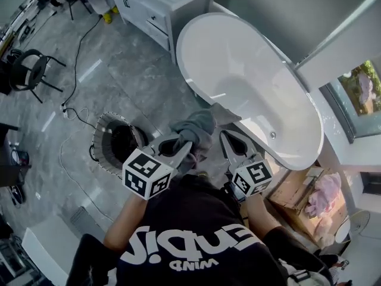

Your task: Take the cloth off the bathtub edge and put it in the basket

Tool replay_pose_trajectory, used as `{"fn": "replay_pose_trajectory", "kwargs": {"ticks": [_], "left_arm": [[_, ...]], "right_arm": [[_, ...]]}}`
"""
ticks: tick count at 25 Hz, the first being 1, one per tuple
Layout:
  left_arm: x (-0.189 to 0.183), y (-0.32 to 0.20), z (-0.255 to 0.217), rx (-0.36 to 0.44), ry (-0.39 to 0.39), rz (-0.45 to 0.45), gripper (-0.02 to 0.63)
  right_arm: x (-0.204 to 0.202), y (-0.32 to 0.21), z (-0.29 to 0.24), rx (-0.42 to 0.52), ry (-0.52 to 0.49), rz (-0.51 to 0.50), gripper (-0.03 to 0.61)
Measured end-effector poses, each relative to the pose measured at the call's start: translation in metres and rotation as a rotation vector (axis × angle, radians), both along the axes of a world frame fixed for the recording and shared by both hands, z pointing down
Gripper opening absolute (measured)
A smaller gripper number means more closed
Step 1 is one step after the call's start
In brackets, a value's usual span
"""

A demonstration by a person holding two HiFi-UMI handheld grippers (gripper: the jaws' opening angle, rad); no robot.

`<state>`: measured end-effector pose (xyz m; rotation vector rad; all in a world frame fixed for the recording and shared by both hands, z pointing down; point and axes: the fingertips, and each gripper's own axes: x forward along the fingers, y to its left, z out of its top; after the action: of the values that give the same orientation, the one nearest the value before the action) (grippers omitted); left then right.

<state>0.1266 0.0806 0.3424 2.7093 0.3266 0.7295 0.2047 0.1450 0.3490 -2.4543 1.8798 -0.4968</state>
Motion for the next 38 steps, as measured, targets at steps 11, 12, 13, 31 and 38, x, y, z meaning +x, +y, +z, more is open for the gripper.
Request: {"fn": "replay_pose_trajectory", "kwargs": {"ticks": [11, 12, 13, 31, 38], "left_arm": [[-0.101, -0.106, -0.016, -0.030, 0.070, -0.241, 0.025], [-0.111, -0.115, -0.018, -0.033, 0.079, -0.262, 0.025], [-0.122, -0.124, -0.020, -0.035, 0.087, -0.280, 0.025], [-0.251, -0.242, -0.025, 0.012, 0.069, -0.621, 0.025], [-0.273, -0.274, -0.048, 0.030, 0.111, -0.716, 0.025]], "right_arm": [[-0.090, -0.128, -0.012, -0.031, 0.049, -0.246, 0.009], [-0.099, -0.138, -0.012, -0.034, 0.053, -0.266, 0.009], [-0.107, -0.149, -0.012, -0.037, 0.056, -0.283, 0.009], [-0.222, -0.302, -0.014, -0.026, 0.028, -0.620, 0.009], [-0.252, -0.350, -0.017, -0.019, 0.032, -0.733, 0.009]]}}
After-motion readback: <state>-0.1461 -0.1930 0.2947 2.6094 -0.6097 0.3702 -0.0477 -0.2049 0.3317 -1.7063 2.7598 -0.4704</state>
